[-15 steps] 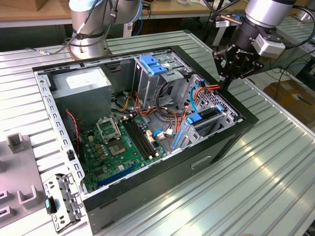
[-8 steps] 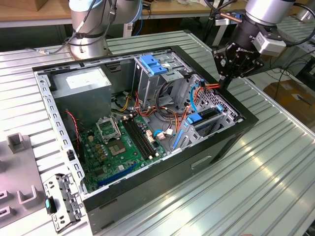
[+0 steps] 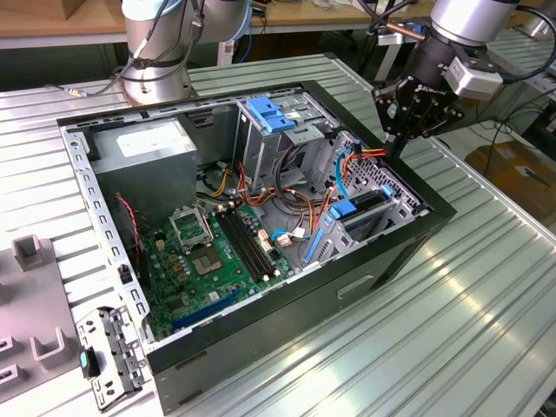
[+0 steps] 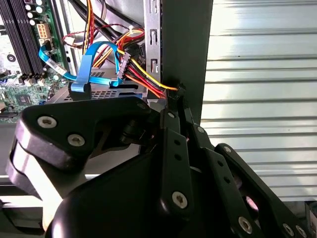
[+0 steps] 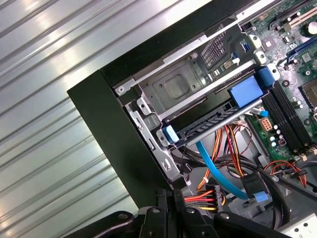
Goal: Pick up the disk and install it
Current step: 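Insert the first disk wire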
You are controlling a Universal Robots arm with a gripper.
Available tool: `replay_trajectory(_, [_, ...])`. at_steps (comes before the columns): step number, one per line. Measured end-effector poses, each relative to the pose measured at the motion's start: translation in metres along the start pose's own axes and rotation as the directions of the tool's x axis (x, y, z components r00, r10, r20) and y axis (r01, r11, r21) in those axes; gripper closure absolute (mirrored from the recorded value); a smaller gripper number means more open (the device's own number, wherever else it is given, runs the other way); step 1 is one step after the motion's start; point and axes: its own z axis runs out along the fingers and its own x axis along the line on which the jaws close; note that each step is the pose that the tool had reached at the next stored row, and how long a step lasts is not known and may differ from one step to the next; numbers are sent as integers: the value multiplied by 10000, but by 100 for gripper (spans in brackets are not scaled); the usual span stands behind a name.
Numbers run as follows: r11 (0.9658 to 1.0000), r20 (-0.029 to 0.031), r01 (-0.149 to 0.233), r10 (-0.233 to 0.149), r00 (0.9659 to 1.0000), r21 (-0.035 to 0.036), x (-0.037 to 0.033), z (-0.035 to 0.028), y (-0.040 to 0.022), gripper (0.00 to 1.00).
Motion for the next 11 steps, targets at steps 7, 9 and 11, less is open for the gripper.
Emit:
replay_trajectory(7, [9994,-1,-344,344,9994,-7,-1,0,1,83])
replay_trajectory(9, [9994,-1,-345,345,9994,-7,-1,0,1,83])
replay_trajectory(11, [9994,-1,-345,345,9994,-7,-1,0,1,83])
